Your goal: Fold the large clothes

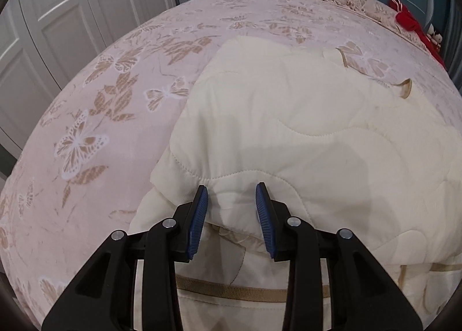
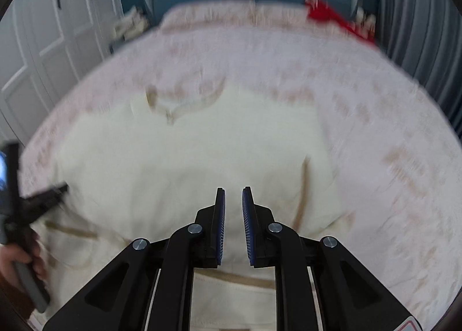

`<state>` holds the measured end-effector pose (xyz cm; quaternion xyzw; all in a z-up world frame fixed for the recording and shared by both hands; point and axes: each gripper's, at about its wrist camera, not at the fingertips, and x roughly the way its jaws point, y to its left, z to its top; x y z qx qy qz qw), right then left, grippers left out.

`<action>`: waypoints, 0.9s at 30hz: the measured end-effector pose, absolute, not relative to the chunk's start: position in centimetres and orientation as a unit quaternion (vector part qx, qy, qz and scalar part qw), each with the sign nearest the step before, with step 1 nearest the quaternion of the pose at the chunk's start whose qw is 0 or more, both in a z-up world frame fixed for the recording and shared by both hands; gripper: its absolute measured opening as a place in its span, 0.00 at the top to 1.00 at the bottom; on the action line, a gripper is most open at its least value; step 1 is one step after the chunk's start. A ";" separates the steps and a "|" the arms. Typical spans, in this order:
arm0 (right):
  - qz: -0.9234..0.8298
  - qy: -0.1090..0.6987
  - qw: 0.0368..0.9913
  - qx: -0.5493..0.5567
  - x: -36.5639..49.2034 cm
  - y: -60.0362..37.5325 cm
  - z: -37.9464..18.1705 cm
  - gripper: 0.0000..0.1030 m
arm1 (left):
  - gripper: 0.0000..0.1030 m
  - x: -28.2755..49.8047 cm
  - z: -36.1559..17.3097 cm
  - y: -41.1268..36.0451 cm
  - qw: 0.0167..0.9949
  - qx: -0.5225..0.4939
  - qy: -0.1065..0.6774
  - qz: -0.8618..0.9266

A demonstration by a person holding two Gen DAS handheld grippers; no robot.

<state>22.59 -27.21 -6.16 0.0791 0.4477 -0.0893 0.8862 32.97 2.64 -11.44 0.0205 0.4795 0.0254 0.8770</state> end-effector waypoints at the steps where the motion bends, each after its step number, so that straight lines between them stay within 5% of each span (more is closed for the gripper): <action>1: -0.098 0.460 0.878 0.089 22.9 -27.5 -7.6 0.87 | 0.68 32.9 -11.5 2.6 0.877 0.021 0.479 0.025; 27: -0.102 0.438 0.886 0.112 23.4 -28.6 -14.1 0.95 | 0.67 31.9 -14.0 1.3 0.904 0.068 0.421 0.037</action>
